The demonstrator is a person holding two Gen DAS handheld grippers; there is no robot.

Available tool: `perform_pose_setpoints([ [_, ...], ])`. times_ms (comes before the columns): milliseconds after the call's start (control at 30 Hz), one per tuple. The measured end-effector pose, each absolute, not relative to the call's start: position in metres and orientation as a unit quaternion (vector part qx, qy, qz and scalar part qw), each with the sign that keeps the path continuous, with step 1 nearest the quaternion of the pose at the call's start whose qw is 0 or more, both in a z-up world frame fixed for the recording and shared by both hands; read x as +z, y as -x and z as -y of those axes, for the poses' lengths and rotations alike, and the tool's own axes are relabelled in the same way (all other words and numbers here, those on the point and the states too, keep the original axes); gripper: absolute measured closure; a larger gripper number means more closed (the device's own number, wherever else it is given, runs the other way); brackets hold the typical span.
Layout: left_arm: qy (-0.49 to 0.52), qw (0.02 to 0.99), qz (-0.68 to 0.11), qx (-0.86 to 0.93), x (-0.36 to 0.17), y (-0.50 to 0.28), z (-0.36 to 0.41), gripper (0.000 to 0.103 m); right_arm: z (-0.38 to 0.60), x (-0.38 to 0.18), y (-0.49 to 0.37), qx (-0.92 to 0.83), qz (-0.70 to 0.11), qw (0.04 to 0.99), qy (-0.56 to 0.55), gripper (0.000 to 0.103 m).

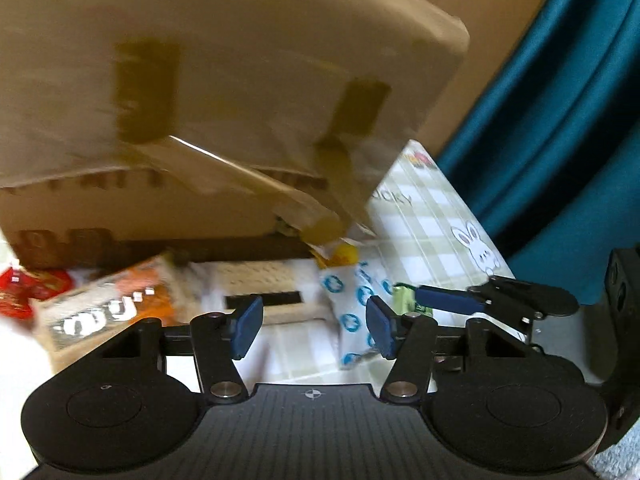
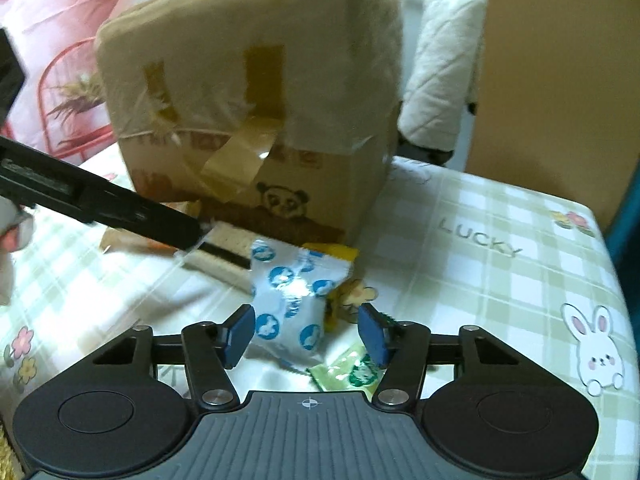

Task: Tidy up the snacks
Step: 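Return to the pile and grasp the blue-and-white packet with both grippers, then carry the blue-and-white packet with both grippers over the box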

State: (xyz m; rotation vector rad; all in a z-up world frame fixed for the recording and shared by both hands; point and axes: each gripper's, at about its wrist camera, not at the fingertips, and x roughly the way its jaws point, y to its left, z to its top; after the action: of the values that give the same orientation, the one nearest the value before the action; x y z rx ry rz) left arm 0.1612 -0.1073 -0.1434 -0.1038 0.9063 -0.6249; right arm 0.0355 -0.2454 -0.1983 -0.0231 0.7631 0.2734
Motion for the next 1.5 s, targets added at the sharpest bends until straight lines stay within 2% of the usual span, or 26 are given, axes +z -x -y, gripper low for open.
perform_pose_setpoints([
  [333,0.048,0.831,-0.452,-0.321,-0.163,-0.174,0.136,0.044,0.24,-0.21,-0.046,0.153,-0.382,0.911,0.004,0.05],
  [533,0.048,0.819,-0.466,-0.33,-0.18,-0.185,0.154,0.044,0.238,-0.215,-0.048,0.151,-0.387,0.91,-0.008,0.056],
  [567,0.039,0.82,-0.465,-0.33,-0.181,-0.184,0.157,0.046,0.238,-0.215,-0.048,0.148,-0.385,0.911,-0.008,0.057],
  [600,0.03,0.821,-0.464,-0.332,-0.181,-0.182,0.158,0.052,0.237,-0.215,-0.047,0.146,-0.385,0.911,-0.009,0.058],
  [767,0.037,0.815,-0.464,-0.344,-0.182,-0.175,0.152,0.057,0.233,-0.211,-0.04,0.155,-0.385,0.91,-0.012,0.062],
  [1500,0.071,0.878,-0.354,-0.315,-0.092,-0.134,0.073,0.058,0.17,-0.125,-0.028,0.184,-0.294,0.937,0.045,0.063],
])
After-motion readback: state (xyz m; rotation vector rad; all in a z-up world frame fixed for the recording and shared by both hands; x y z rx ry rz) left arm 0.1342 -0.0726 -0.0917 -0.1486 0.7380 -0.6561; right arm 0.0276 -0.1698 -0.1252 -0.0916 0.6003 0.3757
